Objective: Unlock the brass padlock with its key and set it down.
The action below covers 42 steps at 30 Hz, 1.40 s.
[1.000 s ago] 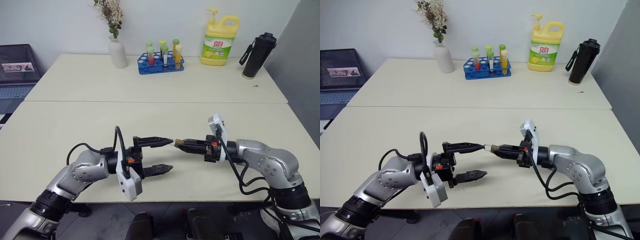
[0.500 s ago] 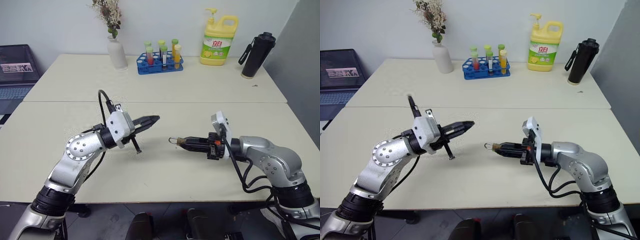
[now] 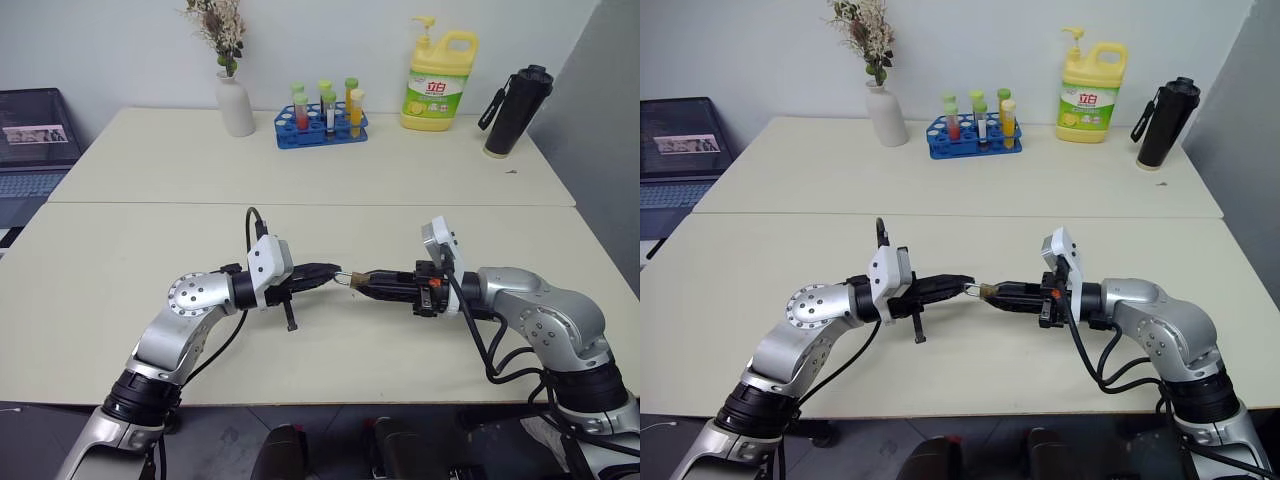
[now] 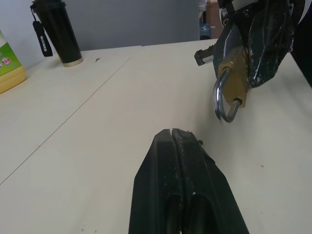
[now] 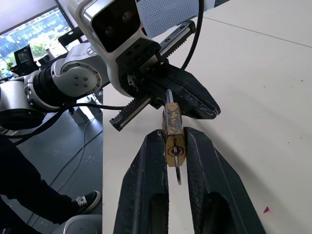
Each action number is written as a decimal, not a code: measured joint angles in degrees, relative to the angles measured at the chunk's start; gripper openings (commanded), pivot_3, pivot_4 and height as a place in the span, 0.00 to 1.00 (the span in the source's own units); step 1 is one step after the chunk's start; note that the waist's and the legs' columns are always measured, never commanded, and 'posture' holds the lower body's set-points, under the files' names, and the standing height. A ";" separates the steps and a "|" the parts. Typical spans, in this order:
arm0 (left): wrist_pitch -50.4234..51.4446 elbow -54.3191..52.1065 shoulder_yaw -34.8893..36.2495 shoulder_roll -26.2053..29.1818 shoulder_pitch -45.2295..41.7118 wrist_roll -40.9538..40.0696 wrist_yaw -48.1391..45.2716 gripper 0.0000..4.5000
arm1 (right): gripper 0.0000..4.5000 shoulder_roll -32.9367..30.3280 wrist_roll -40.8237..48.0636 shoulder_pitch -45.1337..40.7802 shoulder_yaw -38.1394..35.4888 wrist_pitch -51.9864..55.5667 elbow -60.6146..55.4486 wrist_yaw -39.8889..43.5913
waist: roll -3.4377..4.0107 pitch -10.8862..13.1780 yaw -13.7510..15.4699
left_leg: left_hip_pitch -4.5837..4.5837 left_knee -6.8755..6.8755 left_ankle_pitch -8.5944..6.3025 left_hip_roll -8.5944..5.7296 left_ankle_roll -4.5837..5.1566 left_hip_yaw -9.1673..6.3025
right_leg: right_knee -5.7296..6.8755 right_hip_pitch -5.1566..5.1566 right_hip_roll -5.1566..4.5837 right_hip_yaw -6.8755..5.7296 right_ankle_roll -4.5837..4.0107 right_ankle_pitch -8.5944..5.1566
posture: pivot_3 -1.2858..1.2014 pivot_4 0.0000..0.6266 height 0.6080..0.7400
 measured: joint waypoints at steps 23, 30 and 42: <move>13.25 -11.85 3.80 -0.01 3.05 -3.37 -1.72 0.00 | 0.04 -0.23 -0.23 1.13 0.00 0.41 -0.05 0.15 | 0.00 0.00 -0.01 | 0.00 0.01 0.00 0.00 0.00 -0.03 | 0.00 0.00 0.00 0.00 0.00 0.00 | 0.52 0.24 1.00; 19.17 -16.79 4.88 0.11 3.04 -7.51 -1.04 0.00 | 0.04 -0.23 -1.45 1.17 0.04 0.36 -0.03 0.49 | 0.00 0.00 -0.01 | 0.00 0.00 0.00 0.00 0.00 -0.03 | 0.00 0.00 0.00 0.01 0.00 0.00 | 0.52 0.24 1.00; 22.72 -18.21 5.90 -0.41 2.97 -9.76 1.07 0.00 | 0.04 -0.23 -1.99 1.61 0.05 0.27 -0.03 1.45 | 0.00 0.00 -0.01 | 0.00 0.00 0.00 0.00 0.00 -0.03 | 0.00 0.00 0.00 0.01 0.00 0.00 | 0.52 0.24 1.00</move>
